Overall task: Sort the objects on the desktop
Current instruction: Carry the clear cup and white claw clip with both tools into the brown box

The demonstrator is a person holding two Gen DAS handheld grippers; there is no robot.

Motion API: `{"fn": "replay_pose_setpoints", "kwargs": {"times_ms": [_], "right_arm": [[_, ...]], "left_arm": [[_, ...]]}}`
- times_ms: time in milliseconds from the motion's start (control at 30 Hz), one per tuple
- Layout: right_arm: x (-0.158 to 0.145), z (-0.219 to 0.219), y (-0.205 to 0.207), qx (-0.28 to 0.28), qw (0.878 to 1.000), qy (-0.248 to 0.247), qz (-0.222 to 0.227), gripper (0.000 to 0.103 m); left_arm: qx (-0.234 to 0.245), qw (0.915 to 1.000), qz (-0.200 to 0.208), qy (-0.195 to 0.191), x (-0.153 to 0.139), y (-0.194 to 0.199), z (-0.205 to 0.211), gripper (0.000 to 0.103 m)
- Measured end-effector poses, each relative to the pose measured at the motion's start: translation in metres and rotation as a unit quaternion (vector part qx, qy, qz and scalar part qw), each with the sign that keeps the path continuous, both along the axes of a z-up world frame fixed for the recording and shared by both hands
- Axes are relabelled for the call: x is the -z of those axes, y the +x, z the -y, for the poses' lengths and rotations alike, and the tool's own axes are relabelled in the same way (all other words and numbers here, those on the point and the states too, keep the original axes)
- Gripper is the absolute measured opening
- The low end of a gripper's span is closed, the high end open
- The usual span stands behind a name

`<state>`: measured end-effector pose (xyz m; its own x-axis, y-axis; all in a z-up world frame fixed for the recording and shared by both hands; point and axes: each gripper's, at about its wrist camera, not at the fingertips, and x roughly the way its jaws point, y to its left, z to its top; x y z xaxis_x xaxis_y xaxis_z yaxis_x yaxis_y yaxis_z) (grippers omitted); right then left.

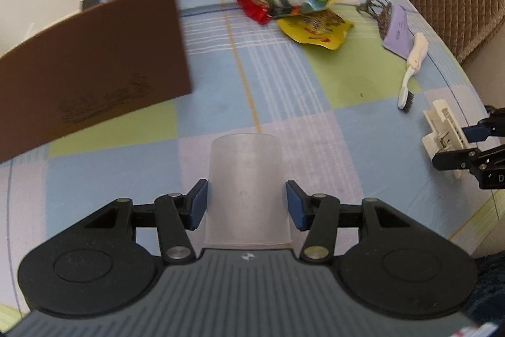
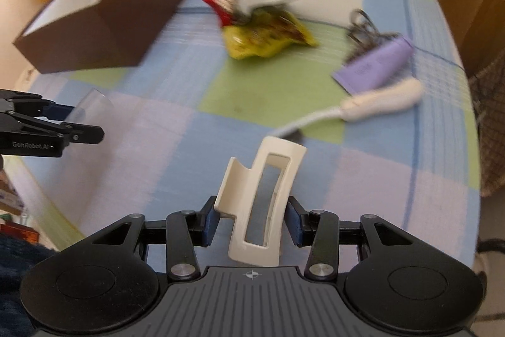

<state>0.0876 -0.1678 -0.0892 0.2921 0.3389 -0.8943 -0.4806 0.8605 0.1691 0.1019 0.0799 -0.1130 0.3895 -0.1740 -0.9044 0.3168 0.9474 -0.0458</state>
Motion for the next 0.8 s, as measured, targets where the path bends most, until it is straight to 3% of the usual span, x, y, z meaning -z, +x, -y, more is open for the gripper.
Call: {"fn": "replay_pose_setpoints", "kwargs": {"times_ms": [400, 800], "right_arm": [[-0.04, -0.09, 0.017, -0.08, 0.995, 0.05, 0.043, 0.042], [-0.086, -0.21, 0.054, -0.142, 0.977, 0.13, 0.096, 0.042]], "left_arm": [[-0.068, 0.9965, 0.046, -0.017, -0.042, -0.009, -0.083, 0.048], [-0.143, 0.9814, 0.124, -0.03, -0.104, 0.0, -0.183, 0.048]]}}
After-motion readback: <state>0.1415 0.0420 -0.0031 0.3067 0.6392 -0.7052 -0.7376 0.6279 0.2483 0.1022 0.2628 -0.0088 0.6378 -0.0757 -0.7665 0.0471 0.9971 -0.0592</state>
